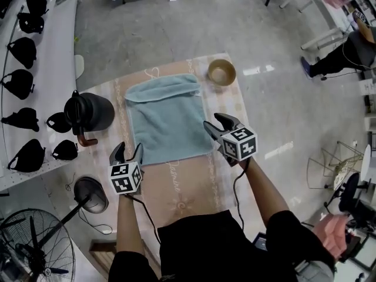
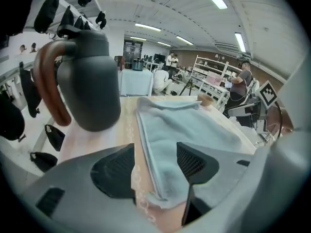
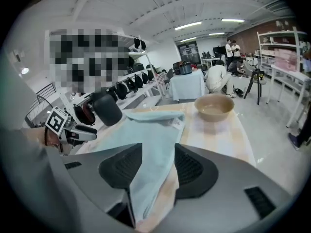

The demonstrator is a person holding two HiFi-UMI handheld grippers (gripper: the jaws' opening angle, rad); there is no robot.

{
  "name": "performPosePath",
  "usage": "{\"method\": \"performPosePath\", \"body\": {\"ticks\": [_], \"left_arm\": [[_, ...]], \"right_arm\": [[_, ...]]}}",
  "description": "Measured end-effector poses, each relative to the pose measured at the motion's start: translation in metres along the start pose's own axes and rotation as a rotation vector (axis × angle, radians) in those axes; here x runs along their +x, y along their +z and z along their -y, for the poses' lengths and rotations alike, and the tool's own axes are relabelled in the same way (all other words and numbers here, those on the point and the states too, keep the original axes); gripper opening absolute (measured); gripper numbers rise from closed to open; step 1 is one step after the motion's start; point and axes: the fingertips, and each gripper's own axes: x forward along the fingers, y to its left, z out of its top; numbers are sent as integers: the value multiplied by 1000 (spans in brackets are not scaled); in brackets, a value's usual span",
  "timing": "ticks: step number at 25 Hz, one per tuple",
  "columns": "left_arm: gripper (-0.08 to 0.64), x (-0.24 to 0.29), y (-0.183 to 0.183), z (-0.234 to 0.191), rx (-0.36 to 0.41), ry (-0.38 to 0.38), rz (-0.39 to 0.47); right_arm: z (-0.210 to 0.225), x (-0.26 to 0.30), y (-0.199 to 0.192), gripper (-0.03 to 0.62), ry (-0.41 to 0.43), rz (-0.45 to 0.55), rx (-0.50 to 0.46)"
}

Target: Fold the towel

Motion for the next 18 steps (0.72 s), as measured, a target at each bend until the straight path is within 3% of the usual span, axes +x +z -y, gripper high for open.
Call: {"method": "performPosePath", "body": {"ticks": [6,11,18], "left_arm": [[255,-20,-59,16,1,-50,-68],[255,-28,-80,23,-2,-71,-72],[255,-20,-85,24,-61,-137,-62]], "right_arm": [[-22,-24,-60,190,17,-59,20],[-35,-37,-92,192,37,-76,21],[-49,-31,-113,190,124,-130,-149]]}}
